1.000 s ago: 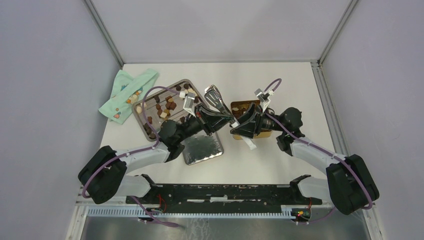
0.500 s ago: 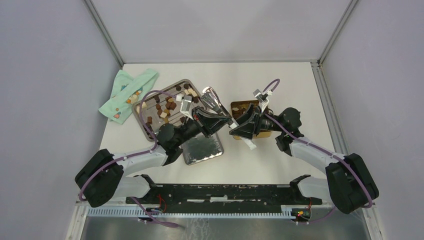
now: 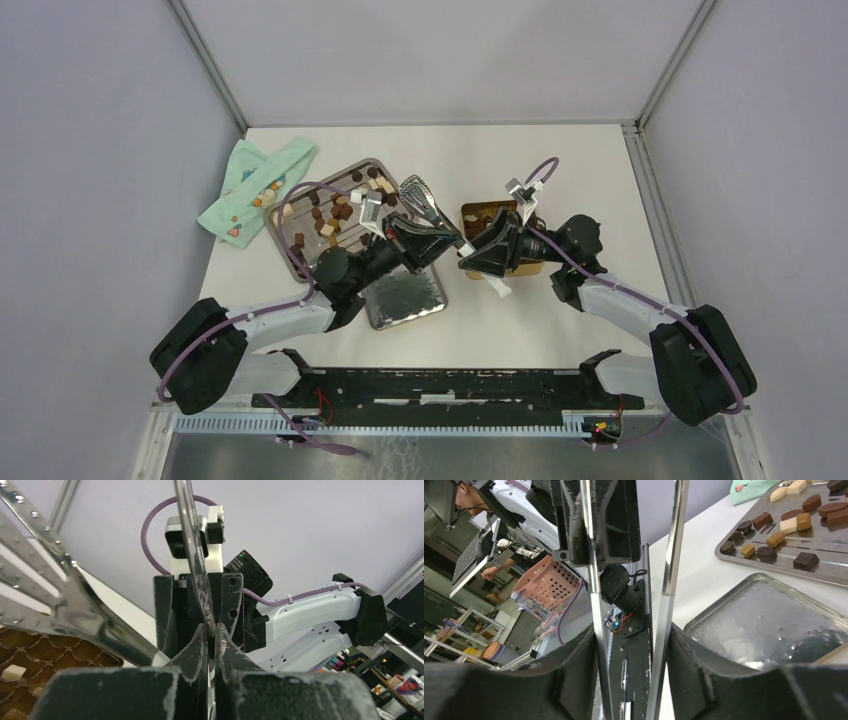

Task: Pack the chocolate
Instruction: Pick up the clamp from the center of the board.

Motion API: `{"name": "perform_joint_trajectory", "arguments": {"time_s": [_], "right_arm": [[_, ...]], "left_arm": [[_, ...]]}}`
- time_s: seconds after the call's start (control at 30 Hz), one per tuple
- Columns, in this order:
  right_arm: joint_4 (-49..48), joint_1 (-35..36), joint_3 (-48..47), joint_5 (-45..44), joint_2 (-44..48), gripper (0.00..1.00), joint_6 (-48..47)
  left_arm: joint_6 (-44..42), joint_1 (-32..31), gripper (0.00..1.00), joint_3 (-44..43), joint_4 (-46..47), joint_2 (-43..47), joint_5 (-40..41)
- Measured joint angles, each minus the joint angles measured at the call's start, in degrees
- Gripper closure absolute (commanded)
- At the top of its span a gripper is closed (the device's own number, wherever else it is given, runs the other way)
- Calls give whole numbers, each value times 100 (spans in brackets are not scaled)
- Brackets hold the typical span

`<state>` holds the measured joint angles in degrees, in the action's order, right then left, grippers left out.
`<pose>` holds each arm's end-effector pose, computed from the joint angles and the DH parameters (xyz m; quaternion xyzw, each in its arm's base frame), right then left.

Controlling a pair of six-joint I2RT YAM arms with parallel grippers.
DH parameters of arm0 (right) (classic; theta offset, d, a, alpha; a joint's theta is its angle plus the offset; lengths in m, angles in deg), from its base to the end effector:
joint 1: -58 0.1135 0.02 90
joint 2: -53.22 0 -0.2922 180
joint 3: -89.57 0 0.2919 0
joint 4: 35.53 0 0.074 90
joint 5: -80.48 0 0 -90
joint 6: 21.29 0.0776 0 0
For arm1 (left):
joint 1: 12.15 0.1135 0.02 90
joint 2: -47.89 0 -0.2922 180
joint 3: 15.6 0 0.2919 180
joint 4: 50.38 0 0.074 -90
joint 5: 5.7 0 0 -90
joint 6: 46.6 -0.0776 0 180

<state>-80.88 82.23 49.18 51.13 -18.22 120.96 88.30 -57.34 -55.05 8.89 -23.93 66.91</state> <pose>0.2327 0.1789 0.2676 -0.2586 0.6104 0.6652 0.3436 0.2002 -0.2344 0.3018 0.1301 0.5169 -0.6520 0.5392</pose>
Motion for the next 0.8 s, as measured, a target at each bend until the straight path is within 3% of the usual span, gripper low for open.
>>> {"name": "perform_joint_trajectory", "arguments": {"time_s": [0.23,0.33,0.57,0.8], "right_arm": [[-33,4,-7,122,-17,59,7],[-9,4,-7,151,-46,59,4],[4,-17,-7,203,-74,60,20],[46,-166,-7,225,-74,63,4]], "left_arm": [[2,24,51,74,-24,26,195],[4,42,40,83,-31,109,254],[-2,44,31,238,-472,605,442],[-157,46,29,656,-2212,2028,861]]}}
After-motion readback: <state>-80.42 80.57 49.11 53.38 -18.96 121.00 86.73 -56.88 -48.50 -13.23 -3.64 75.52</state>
